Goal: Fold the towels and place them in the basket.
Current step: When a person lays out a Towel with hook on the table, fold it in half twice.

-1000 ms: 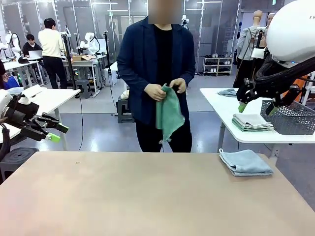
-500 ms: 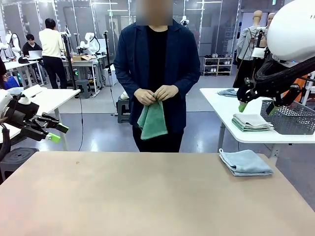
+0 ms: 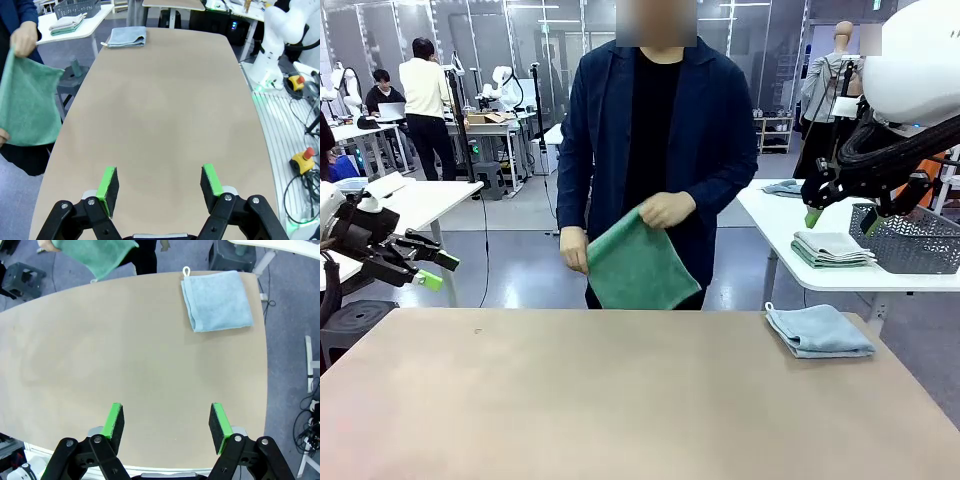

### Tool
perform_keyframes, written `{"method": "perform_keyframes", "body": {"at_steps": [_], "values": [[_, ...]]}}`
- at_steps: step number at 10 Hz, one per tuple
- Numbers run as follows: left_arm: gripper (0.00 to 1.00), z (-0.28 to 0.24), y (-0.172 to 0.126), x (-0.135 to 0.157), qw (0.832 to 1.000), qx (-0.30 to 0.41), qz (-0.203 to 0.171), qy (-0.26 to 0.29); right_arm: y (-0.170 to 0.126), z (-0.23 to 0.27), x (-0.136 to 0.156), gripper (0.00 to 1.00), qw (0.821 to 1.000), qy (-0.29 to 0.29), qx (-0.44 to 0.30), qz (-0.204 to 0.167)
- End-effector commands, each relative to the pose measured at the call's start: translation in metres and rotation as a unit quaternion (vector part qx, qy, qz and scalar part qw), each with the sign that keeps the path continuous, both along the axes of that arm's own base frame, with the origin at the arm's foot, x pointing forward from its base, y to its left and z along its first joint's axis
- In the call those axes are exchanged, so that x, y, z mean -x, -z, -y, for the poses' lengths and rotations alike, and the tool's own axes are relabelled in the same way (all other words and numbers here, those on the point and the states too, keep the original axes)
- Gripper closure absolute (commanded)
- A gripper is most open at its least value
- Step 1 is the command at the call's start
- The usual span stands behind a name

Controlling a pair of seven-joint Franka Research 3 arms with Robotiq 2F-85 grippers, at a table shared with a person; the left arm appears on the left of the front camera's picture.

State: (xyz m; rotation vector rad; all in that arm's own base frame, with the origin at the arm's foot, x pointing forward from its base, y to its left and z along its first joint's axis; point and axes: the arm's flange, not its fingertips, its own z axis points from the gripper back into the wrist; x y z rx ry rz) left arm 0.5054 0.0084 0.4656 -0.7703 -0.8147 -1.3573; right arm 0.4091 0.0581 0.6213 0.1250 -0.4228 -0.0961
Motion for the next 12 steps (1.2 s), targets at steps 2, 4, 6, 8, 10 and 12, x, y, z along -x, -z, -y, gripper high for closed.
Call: {"method": "perform_keyframes", "body": {"at_steps": [2, 4, 6, 8, 10, 12], "values": [[0.16, -0.0007, -0.0016, 0.0012, 1.0, -0.002, 0.002, 0.003, -0.0011, -0.0006, 0.0016, 0.15, 1.0, 0.009, -0.005, -0.001], [0.16, -0.0007, -0.0016, 0.0012, 1.0, -0.002, 0.002, 0.003, -0.0011, -0.0006, 0.0016, 0.15, 1.0, 0.009, -0.005, -0.001], [0.16, -0.0007, -0.0016, 0.0012, 1.0, -0.002, 0.002, 0.003, -0.0011, -0.0006, 0.0016, 0.15, 1.0, 0.009, -0.005, -0.001], [0.16, -0.0007, -0.0016, 0.0012, 1.0, -0.002, 0.002, 0.003, -0.0011, -0.0006, 0.0016, 0.15, 1.0, 0.009, -0.005, -0.001], [0.16, -0.0007, -0.0016, 0.0012, 1.0, -0.002, 0.002, 0.003, -0.0011, -0.0006, 0.0016, 0.15, 1.0, 0.009, -0.005, -0.001], [0.16, -0.0007, -0.0016, 0.0012, 1.0, -0.002, 0.002, 0.003, -0.0011, -0.0006, 0.0016, 0.15, 1.0, 0.009, -0.005, -0.001]]}}
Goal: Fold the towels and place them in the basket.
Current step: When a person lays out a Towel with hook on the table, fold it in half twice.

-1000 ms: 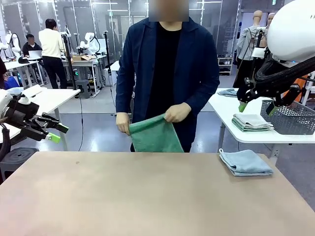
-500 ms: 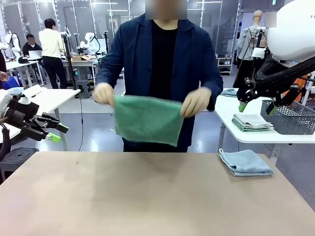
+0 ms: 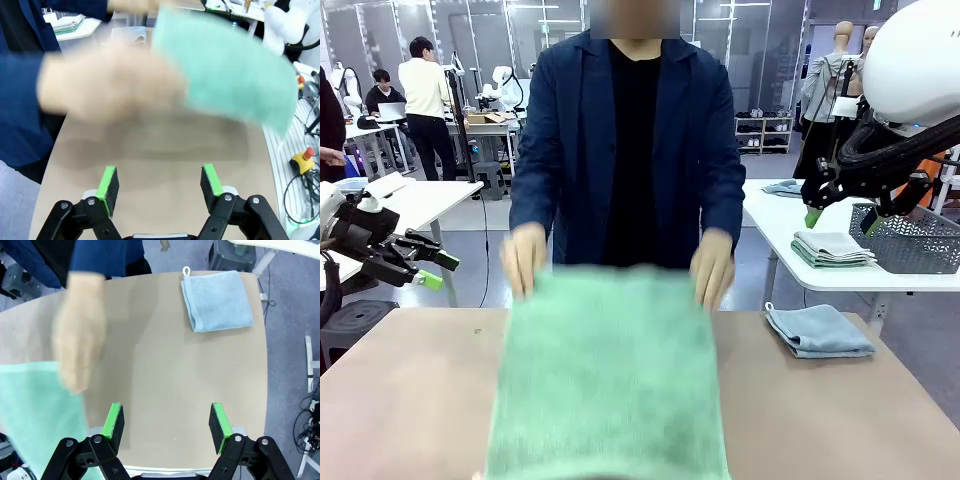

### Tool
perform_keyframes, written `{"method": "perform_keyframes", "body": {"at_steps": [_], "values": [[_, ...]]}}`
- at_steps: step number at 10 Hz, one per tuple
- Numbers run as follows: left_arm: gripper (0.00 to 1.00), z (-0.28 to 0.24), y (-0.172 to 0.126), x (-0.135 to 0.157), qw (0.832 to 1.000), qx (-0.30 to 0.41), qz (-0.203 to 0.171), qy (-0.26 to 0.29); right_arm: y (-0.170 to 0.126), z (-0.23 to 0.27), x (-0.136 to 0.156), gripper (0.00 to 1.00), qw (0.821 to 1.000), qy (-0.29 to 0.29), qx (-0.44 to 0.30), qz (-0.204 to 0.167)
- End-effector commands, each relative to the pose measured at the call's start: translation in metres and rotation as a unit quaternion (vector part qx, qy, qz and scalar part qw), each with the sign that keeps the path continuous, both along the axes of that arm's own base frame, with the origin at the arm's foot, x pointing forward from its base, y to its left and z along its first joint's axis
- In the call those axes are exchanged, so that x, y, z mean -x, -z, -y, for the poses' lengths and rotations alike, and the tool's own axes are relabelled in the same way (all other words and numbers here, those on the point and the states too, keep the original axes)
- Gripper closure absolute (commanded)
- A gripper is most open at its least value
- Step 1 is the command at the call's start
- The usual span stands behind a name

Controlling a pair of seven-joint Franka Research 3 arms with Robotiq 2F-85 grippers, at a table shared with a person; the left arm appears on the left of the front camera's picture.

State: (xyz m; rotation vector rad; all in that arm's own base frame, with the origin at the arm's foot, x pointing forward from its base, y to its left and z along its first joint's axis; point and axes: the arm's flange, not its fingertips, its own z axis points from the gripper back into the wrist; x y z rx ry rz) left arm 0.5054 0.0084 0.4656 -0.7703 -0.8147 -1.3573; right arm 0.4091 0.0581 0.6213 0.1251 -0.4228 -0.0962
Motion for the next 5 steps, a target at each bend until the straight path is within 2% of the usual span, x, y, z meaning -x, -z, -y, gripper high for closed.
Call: {"method": "perform_keyframes", "body": {"at_steps": [1, 5], "values": [[0.16, -0.0007, -0.0016, 0.0012, 1.0, -0.002, 0.002, 0.003, -0.0011, -0.0007, 0.0016, 0.15, 1.0, 0.009, -0.005, -0.001], [0.16, -0.0007, -0.0016, 0.0012, 1.0, -0.002, 0.002, 0.003, -0.0011, -0.0007, 0.0016, 0.15, 1.0, 0.009, -0.005, -0.001]]}}
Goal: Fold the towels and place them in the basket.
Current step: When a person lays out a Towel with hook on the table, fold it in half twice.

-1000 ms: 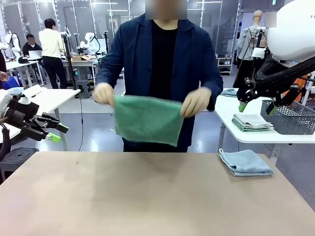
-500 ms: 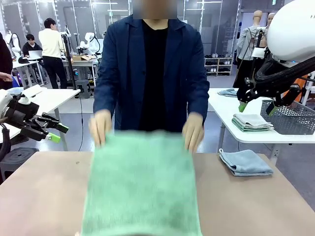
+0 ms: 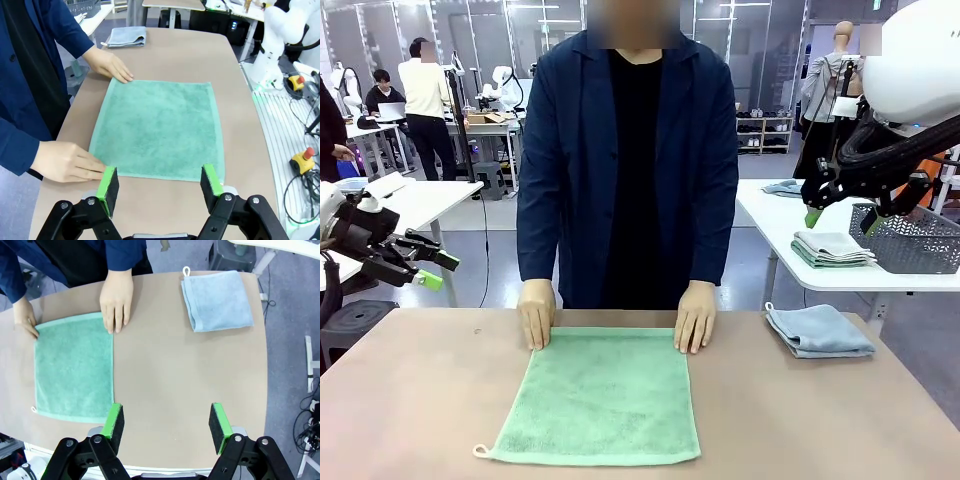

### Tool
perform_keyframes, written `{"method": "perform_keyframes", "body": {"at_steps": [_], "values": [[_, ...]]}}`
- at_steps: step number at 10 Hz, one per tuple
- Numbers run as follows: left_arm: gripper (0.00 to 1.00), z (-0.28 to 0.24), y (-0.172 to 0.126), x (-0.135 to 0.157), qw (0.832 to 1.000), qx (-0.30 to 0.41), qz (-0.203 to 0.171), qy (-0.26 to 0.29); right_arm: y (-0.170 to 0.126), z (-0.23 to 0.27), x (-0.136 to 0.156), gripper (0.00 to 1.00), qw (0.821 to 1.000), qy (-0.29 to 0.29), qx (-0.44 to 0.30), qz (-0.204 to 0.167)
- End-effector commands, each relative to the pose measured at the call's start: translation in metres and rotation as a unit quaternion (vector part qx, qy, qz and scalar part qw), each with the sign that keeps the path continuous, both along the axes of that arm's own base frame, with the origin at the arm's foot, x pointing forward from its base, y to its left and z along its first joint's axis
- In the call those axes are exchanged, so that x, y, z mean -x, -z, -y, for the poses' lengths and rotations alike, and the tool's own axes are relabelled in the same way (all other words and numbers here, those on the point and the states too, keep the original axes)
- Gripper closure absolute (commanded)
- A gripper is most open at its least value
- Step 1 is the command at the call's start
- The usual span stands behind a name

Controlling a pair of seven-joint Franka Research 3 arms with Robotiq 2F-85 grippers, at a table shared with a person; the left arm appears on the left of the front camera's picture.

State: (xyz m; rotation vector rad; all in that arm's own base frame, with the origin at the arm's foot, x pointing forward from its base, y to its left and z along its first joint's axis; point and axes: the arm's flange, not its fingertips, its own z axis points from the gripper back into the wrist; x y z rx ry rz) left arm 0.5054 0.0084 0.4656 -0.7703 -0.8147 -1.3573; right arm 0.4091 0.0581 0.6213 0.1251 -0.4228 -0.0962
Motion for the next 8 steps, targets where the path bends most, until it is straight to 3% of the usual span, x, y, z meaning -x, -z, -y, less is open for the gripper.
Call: {"method": "perform_keyframes", "body": {"at_steps": [1, 8], "values": [[0.16, -0.0007, -0.0016, 0.0012, 1.0, -0.002, 0.002, 0.003, -0.0011, -0.0007, 0.0016, 0.15, 1.0, 0.009, -0.005, -0.001], [0.16, -0.0007, -0.0016, 0.0012, 1.0, -0.002, 0.002, 0.003, -0.0011, -0.0007, 0.0016, 0.15, 1.0, 0.009, -0.005, -0.001]]}}
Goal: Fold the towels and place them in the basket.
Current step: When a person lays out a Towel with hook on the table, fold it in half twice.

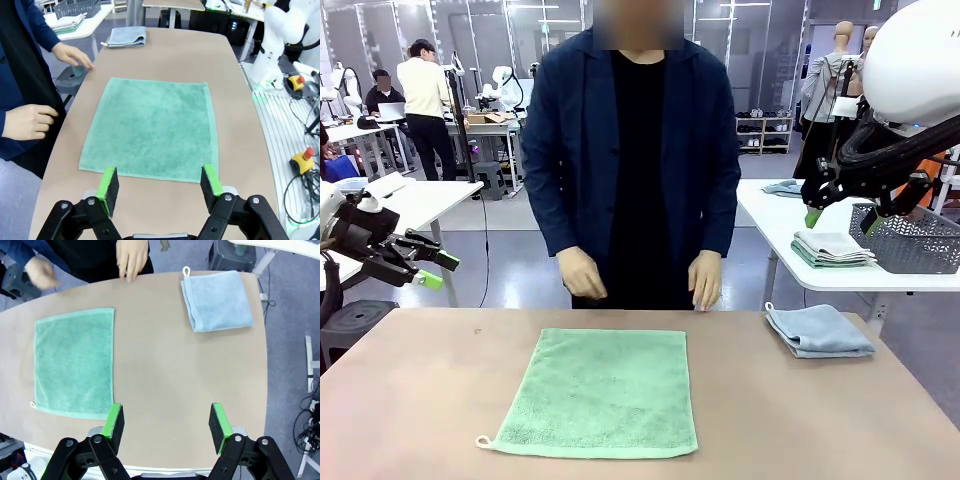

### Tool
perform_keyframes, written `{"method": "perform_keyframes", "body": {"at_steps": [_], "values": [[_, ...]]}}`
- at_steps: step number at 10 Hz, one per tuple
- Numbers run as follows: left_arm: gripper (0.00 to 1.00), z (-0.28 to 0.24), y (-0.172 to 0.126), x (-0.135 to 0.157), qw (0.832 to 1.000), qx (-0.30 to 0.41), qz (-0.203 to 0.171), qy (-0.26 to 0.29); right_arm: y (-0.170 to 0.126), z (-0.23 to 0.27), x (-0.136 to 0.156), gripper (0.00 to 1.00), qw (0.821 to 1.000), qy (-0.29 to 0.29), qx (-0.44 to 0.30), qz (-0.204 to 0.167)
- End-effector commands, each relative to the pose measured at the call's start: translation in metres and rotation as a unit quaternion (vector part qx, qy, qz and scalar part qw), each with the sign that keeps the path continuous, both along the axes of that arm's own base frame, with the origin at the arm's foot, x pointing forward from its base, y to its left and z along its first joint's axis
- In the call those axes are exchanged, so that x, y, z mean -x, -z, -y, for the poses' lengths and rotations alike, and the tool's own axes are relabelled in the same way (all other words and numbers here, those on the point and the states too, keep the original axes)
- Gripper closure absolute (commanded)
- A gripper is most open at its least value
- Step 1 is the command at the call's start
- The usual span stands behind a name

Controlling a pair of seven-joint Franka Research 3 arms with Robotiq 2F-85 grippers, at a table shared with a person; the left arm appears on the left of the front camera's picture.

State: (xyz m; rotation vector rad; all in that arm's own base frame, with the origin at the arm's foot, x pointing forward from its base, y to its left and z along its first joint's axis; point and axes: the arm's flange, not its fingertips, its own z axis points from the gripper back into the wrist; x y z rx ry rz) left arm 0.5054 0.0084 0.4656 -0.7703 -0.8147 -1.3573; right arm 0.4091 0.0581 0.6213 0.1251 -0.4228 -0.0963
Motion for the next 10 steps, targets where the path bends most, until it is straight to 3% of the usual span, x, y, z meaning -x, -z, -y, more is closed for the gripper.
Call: {"method": "perform_keyframes", "body": {"at_steps": [1, 6, 8, 10], "values": [[0.16, -0.001, -0.002, 0.001, 1.0, -0.002, 0.002, 0.003, -0.001, -0.001, 0.002, 0.15, 1.0, 0.009, -0.005, -0.001], [0.16, 0.0, 0.0, 0.0, 1.0, 0.0, 0.0, 0.0, 0.0, 0.0, 0.0, 0.15, 1.0, 0.0, 0.0, 0.0], [0.16, 0.048, -0.019, 0.003, 0.997, -0.08, 0.007, -0.002, -0.011, -0.046, 0.001, 0.15, 0.991, -0.123, 0.052, 0.024], [0.16, 0.116, -0.027, 0.003, 0.986, -0.167, 0.009, 0.009, -0.008, -0.106, 0.001, 0.15, 0.966, -0.231, 0.109, 0.039]]}}
